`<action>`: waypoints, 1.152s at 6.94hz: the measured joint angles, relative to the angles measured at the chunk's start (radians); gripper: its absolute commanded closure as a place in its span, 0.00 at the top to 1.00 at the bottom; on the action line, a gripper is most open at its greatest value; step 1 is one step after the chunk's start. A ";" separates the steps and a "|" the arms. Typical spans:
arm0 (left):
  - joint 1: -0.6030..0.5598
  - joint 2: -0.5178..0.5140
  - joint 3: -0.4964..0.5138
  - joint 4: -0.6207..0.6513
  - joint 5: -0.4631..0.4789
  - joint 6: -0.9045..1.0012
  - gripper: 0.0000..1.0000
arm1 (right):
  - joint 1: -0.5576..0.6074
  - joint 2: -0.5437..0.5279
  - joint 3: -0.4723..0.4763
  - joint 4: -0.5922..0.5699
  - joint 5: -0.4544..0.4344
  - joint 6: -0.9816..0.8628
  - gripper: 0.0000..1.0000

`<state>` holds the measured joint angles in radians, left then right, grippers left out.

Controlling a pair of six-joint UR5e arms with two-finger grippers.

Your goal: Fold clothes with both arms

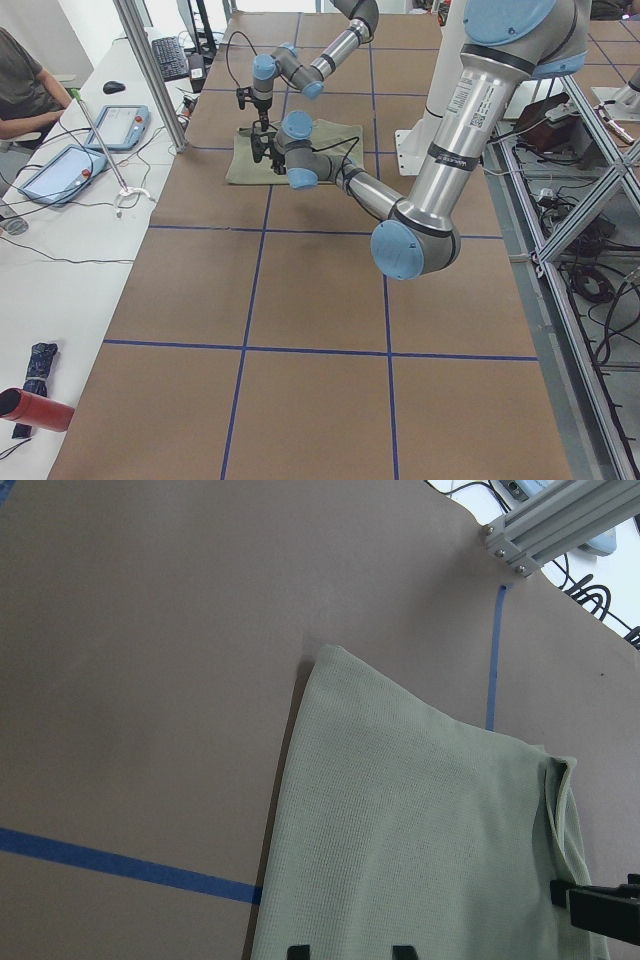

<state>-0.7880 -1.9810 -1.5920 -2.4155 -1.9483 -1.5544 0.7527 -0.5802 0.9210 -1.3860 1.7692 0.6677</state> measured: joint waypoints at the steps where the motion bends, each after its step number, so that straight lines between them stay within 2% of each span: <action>1: 0.000 0.003 -0.005 0.000 -0.005 0.000 0.38 | 0.029 -0.011 0.003 0.000 0.002 -0.043 1.00; 2: 0.000 0.004 -0.012 0.001 -0.007 -0.001 0.38 | 0.038 -0.014 0.027 -0.003 0.012 -0.027 1.00; 3: -0.001 0.007 -0.020 0.002 -0.007 -0.001 0.38 | 0.036 -0.039 0.092 -0.008 0.038 0.025 1.00; 5: -0.001 0.015 -0.033 0.002 -0.007 -0.002 0.38 | -0.013 -0.184 0.339 -0.008 0.073 0.233 1.00; 6: -0.001 0.017 -0.036 0.003 -0.007 -0.002 0.38 | -0.061 -0.269 0.480 -0.007 0.054 0.400 1.00; 8: 0.000 0.018 -0.036 0.003 -0.006 -0.002 0.38 | -0.198 -0.420 0.735 -0.008 -0.074 0.780 1.00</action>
<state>-0.7885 -1.9626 -1.6279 -2.4129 -1.9545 -1.5560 0.5542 -1.0004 1.6556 -1.3937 1.6955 1.4476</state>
